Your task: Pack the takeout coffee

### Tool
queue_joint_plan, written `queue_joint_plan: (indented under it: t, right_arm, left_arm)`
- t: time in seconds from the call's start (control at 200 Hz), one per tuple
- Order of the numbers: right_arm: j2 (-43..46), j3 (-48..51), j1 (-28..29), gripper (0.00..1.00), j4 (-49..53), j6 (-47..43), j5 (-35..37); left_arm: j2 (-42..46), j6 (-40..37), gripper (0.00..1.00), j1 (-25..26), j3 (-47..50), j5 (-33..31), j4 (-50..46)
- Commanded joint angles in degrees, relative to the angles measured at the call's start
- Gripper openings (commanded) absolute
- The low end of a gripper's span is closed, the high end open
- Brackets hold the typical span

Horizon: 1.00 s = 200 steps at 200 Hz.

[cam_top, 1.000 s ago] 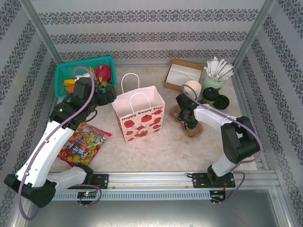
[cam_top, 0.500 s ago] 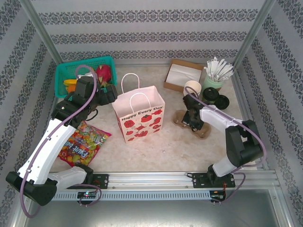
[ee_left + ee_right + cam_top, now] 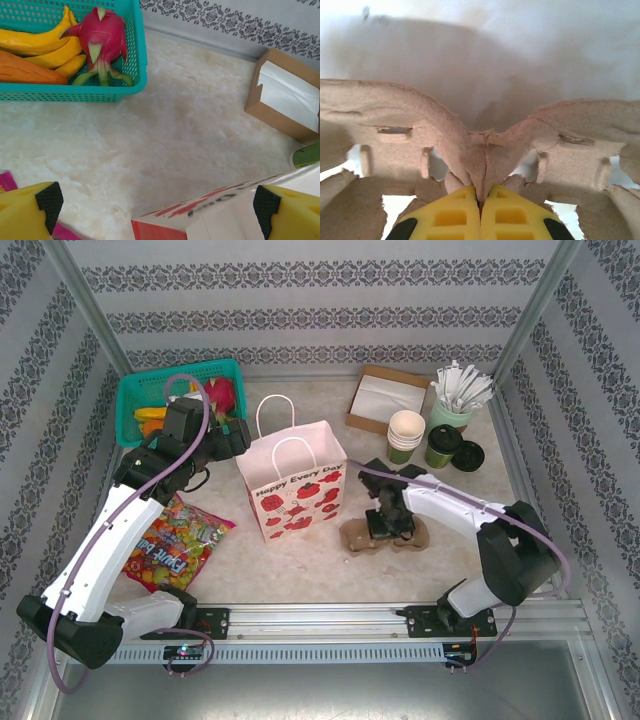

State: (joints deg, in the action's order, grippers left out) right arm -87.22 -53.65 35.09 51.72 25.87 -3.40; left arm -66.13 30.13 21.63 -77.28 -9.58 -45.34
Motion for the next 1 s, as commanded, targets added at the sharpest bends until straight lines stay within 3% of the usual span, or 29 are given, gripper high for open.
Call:
queue_joint_plan:
  t: [0.0, 0.18, 0.335, 0.425, 0.505, 0.754, 0.994]
  right_arm:
    - [-2.6, -1.3, 3.6, 0.00, 1.1, -4.6, 1.0]
    - [-1.5, -0.7, 6.3, 0.01, -0.7, -5.5, 4.0]
    - [2.7, 0.1, 5.6, 0.32, -0.6, -1.2, 6.4]
    - [5.6, 1.5, 4.9, 0.56, -2.3, 5.8, 6.2]
    - [7.6, 3.3, 4.7, 0.64, -4.9, 11.5, 6.7]
    - [8.5, 8.2, 3.8, 0.65, -12.0, 17.3, 7.0]
    - [8.0, 10.8, 3.9, 0.55, -16.5, 13.3, 6.7]
  left_arm:
    - [0.2, -1.5, 1.00, -0.5, -1.9, 0.0, 1.3]
    - [0.5, -1.5, 1.00, -0.5, -1.7, -0.2, 1.2]
    - [0.4, -1.4, 1.00, -0.6, -1.6, -0.3, 1.3]
    - [0.2, -1.5, 1.00, -0.5, -1.6, -0.8, 1.1]
    - [0.2, -1.5, 1.00, -0.6, -1.6, -1.4, 1.0]
    - [0.0, -2.6, 1.00, -0.8, -1.6, -0.4, 1.6]
    - [-1.8, -4.7, 1.00, -3.2, -3.9, 6.9, 0.6]
